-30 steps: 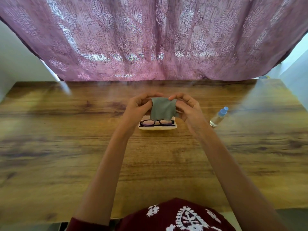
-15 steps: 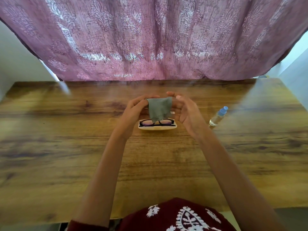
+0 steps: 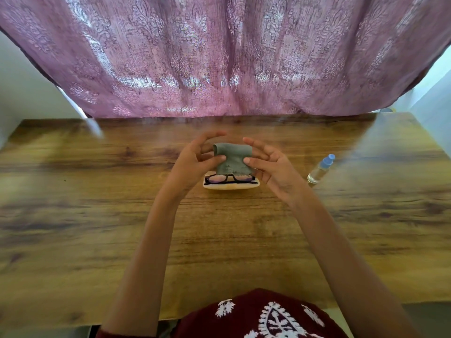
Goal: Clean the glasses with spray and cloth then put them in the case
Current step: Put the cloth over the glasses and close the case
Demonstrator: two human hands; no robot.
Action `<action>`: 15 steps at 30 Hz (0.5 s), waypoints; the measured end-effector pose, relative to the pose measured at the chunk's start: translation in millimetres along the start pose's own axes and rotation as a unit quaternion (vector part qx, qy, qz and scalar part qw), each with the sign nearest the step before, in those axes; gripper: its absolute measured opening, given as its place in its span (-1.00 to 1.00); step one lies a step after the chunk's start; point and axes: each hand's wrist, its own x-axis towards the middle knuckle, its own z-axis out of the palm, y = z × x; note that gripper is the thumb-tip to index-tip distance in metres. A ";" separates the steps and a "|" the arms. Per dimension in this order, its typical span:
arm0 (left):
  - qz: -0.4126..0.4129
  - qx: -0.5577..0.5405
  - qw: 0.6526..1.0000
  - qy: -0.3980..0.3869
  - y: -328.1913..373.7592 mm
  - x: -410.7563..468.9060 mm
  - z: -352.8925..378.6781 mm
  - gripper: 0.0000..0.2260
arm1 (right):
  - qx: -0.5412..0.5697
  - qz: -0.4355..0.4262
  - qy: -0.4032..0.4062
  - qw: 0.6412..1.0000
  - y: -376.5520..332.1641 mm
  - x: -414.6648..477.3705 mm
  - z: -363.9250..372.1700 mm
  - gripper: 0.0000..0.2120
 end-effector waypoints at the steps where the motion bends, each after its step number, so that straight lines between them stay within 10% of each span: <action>1: 0.033 0.038 0.999 0.012 -0.2 0.9 -0.2 -0.62 | 0.006 -0.007 0.000 1.000 0.4 0.0 -0.3 -0.56; 8: 0.140 0.133 0.979 0.065 4.8 4.4 2.7 -0.60 | -0.031 -0.088 0.027 0.995 -1.9 1.2 8.2 -0.75; 15: -0.009 -0.054 0.998 0.034 -8.4 2.3 -0.6 -0.75 | -0.112 -0.092 0.024 0.989 -1.6 0.9 6.1 -0.74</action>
